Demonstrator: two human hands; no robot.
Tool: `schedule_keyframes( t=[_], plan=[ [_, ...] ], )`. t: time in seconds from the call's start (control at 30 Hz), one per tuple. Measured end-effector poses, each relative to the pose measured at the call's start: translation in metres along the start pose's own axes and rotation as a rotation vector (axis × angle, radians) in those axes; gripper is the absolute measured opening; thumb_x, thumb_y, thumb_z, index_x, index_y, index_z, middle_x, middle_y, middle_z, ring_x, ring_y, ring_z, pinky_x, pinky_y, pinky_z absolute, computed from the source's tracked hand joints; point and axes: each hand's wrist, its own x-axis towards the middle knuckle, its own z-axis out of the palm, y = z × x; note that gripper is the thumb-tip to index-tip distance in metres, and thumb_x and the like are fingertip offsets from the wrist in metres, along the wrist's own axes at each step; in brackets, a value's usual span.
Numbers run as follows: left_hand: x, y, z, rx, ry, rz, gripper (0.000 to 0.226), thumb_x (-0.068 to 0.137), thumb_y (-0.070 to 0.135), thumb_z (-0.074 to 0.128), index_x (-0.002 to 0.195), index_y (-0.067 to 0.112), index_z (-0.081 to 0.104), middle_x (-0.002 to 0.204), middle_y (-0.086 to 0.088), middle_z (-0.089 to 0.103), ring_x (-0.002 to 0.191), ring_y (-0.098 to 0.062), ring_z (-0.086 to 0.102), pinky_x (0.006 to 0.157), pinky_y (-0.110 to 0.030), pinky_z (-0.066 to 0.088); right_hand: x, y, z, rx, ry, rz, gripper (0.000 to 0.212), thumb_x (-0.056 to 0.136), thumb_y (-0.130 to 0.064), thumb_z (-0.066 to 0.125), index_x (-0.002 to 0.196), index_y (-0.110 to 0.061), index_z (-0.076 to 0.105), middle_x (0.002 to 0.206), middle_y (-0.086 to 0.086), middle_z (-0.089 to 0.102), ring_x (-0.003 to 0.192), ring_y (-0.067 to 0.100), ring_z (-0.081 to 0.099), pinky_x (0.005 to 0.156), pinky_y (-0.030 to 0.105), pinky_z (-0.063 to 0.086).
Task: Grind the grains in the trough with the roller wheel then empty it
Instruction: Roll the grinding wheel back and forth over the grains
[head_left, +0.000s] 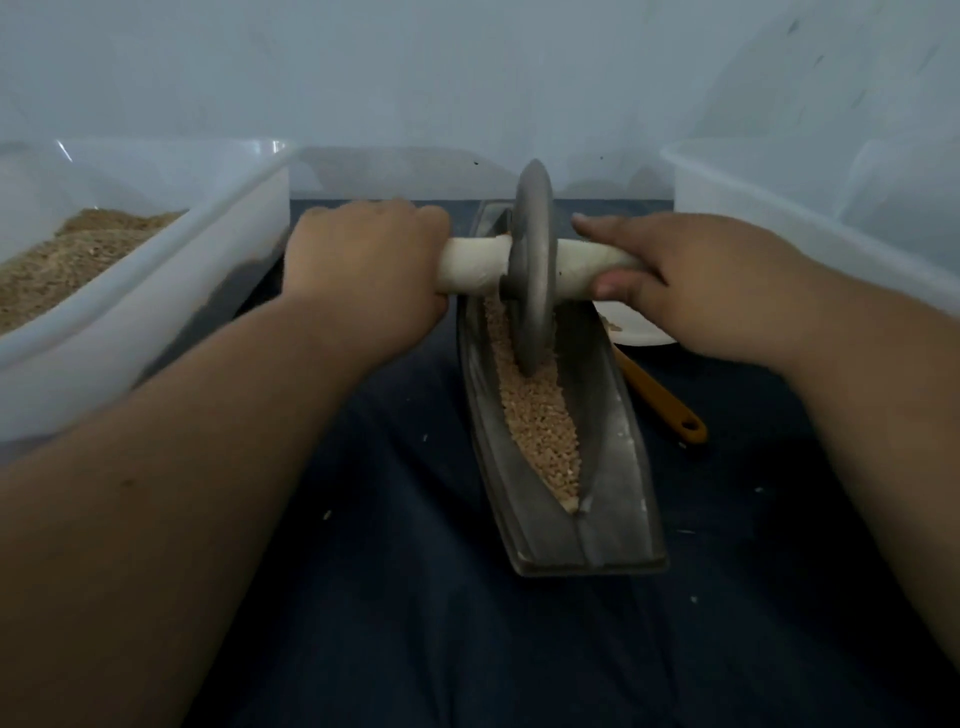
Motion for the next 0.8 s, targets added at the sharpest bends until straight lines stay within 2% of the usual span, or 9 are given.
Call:
schedule_keyframes(
  t=[0.1,0.2,0.27,0.33,0.47,0.57,0.7,0.73,0.8],
  plan=[
    [0.006,0.002,0.008,0.027,0.047,-0.048,0.019,0.080,0.031,0.062,0.094,0.020,0.057,0.085,-0.005,0.059,0.076,-0.030,0.057,0.063,-0.036,0.031,0.009,-0.002,0.006,-0.116,0.089,-0.022,0.066,0.089,-0.060,0.035,0.150,-0.036,0.030,0.131,0.006,0.057,0.118,0.030,0.052,0.087,0.038,0.039],
    [0.005,-0.002,0.006,-0.019,-0.015,-0.057,0.012,0.078,0.033,0.059,0.084,0.026,0.051,0.073,0.004,0.048,0.065,-0.023,0.046,0.058,-0.032,0.033,0.007,-0.001,0.002,-0.069,0.037,-0.019,0.066,0.085,-0.064,0.035,0.148,-0.042,0.032,0.134,-0.001,0.056,0.119,0.024,0.052,0.086,0.036,0.038],
    [0.004,-0.006,-0.002,-0.037,-0.118,-0.016,0.022,0.076,0.039,0.058,0.072,0.028,0.040,0.068,0.008,0.045,0.060,-0.018,0.042,0.057,-0.031,0.036,0.003,-0.002,-0.007,0.012,-0.063,0.003,0.061,0.082,-0.066,0.040,0.141,-0.051,0.038,0.121,-0.015,0.059,0.108,0.013,0.054,0.077,0.029,0.037],
    [0.000,-0.010,-0.015,-0.079,-0.250,0.050,0.028,0.072,0.046,0.062,0.069,0.029,0.040,0.067,0.009,0.048,0.059,-0.013,0.045,0.057,-0.029,0.039,-0.002,-0.006,-0.020,0.080,-0.178,0.024,0.058,0.074,-0.073,0.040,0.130,-0.056,0.046,0.098,-0.025,0.058,0.088,0.001,0.052,0.070,0.023,0.037],
    [-0.013,-0.014,-0.040,-0.189,-0.469,0.152,0.028,0.064,0.053,0.067,0.075,0.029,0.058,0.066,0.006,0.058,0.059,-0.006,0.054,0.050,-0.025,0.037,-0.019,-0.015,-0.044,0.181,-0.329,-0.001,0.061,0.062,-0.085,0.036,0.109,-0.053,0.060,0.079,-0.018,0.066,0.072,-0.003,0.060,0.064,0.030,0.045],
    [-0.019,-0.012,-0.047,-0.223,-0.509,0.160,0.029,0.060,0.053,0.064,0.073,0.028,0.059,0.065,0.006,0.060,0.059,-0.007,0.056,0.052,-0.023,0.040,-0.027,-0.019,-0.048,0.203,-0.341,-0.033,0.065,0.061,-0.088,0.032,0.107,-0.051,0.061,0.078,-0.010,0.068,0.071,0.000,0.061,0.065,0.030,0.048],
    [-0.017,-0.012,-0.038,-0.228,-0.475,0.134,0.021,0.067,0.045,0.067,0.073,0.028,0.056,0.064,0.006,0.057,0.060,-0.005,0.053,0.053,-0.024,0.039,-0.022,-0.018,-0.041,0.132,-0.279,-0.058,0.071,0.057,-0.084,0.028,0.124,-0.067,0.043,0.090,-0.034,0.057,0.082,-0.013,0.051,0.071,0.014,0.034],
    [-0.014,-0.012,-0.033,-0.223,-0.440,0.116,0.021,0.068,0.045,0.066,0.073,0.029,0.053,0.064,0.007,0.055,0.060,-0.004,0.050,0.054,-0.025,0.038,-0.020,-0.016,-0.036,0.105,-0.237,-0.064,0.074,0.058,-0.085,0.026,0.129,-0.066,0.039,0.091,-0.038,0.052,0.082,-0.013,0.048,0.071,0.015,0.033],
    [-0.009,-0.012,-0.019,-0.180,-0.334,0.058,0.021,0.070,0.044,0.063,0.075,0.029,0.050,0.067,0.010,0.050,0.060,-0.005,0.045,0.055,-0.028,0.037,-0.013,-0.011,-0.022,0.062,-0.139,-0.043,0.075,0.066,-0.082,0.029,0.138,-0.059,0.035,0.106,-0.031,0.054,0.091,-0.006,0.048,0.074,0.024,0.034]
  ],
)
